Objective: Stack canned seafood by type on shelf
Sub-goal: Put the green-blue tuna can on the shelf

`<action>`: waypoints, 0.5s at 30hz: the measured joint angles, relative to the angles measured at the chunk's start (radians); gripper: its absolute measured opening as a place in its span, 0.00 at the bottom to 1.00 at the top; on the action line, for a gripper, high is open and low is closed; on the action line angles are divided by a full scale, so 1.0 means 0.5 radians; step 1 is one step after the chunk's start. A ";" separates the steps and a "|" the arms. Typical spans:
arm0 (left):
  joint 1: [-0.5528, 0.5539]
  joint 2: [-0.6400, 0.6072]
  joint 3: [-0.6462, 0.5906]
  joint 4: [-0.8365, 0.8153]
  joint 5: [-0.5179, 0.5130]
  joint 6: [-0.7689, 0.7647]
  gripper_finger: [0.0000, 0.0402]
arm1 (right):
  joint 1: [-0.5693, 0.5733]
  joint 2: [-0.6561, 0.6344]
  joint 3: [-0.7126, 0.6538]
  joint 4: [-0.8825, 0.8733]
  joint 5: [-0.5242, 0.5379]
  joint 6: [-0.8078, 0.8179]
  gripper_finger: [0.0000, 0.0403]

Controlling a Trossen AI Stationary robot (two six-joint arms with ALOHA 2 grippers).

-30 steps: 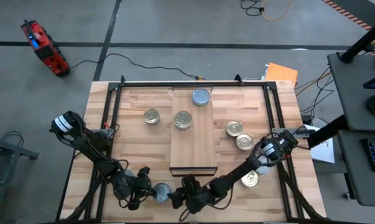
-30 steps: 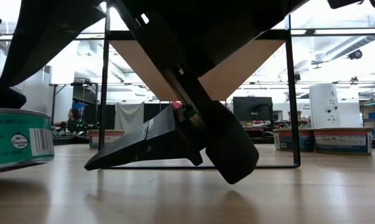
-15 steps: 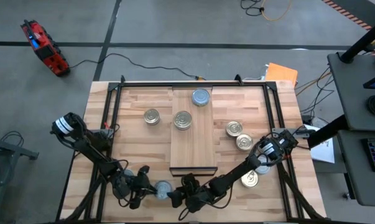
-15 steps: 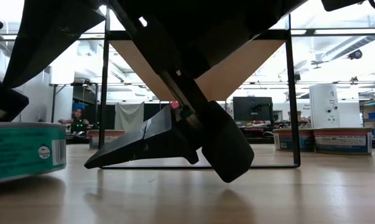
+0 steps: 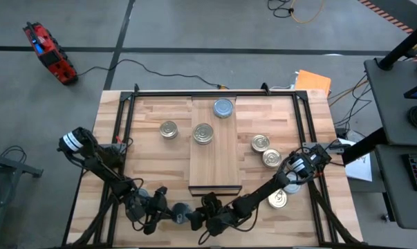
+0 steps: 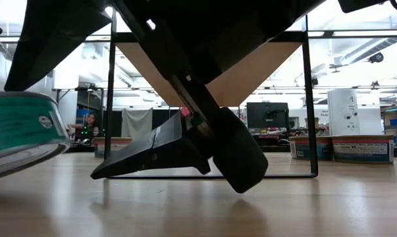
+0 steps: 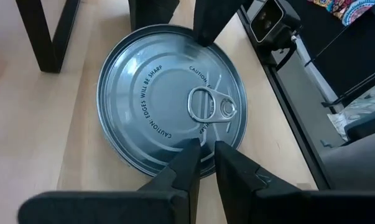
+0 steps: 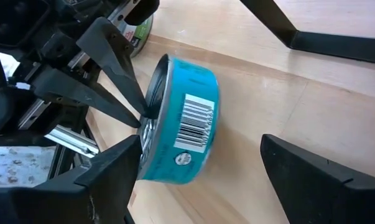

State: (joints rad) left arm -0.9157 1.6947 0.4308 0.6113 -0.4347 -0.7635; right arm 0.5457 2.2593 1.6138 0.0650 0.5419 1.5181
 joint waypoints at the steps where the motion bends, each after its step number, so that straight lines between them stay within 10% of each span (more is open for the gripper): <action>1: 0.000 -0.001 -0.003 0.002 0.000 -0.002 0.09 | 0.001 0.000 0.000 0.000 0.000 0.002 0.79; 15: 0.001 -0.008 -0.007 0.016 0.005 0.044 0.09 | -0.024 0.002 0.000 0.099 -0.002 -0.054 0.80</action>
State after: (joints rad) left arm -0.9154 1.6909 0.4271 0.6194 -0.4324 -0.7414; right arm 0.5335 2.2604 1.6138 0.1144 0.5407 1.4914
